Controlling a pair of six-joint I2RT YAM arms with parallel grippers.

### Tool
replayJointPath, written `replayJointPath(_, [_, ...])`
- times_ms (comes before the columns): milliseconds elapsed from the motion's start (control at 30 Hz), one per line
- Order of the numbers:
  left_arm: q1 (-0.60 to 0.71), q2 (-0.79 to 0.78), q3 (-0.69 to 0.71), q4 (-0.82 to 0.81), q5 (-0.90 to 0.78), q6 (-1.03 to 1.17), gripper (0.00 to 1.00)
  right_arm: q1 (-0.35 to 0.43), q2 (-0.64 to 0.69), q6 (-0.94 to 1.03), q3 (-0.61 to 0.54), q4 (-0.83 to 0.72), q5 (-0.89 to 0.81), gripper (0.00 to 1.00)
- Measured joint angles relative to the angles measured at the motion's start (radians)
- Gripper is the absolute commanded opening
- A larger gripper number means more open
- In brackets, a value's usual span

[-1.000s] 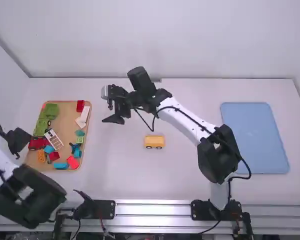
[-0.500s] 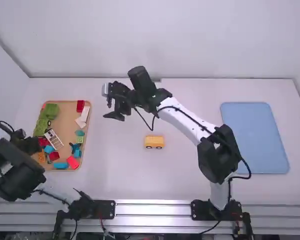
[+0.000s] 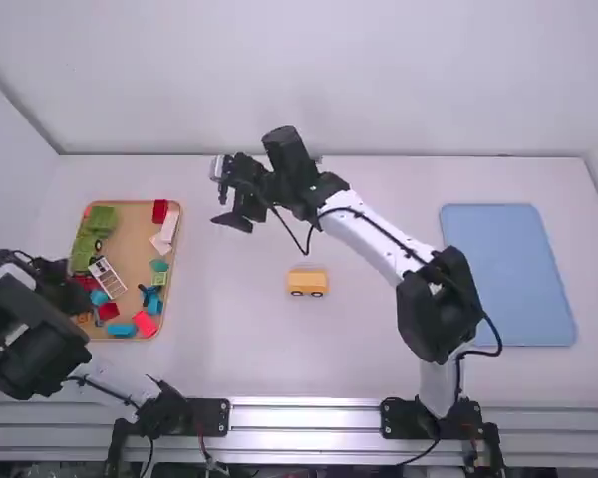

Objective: Assemble lego blocks to make yellow taxi

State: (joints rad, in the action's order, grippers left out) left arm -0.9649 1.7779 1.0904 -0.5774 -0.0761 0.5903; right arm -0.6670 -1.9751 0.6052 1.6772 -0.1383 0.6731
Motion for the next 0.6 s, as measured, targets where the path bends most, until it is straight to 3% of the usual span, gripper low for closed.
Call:
replayJointPath(67, [0.000, 0.000, -0.004, 0.005, -0.010, 0.010, 0.67, 0.005, 0.000, -0.014, 0.000, 0.000, 0.000, 0.98])
replayJointPath(600, [0.000, 0.000, -0.075, 0.079, 0.025, 0.066, 0.57, 0.026, 0.000, -0.050, 0.000, 0.006, -0.003, 0.99])
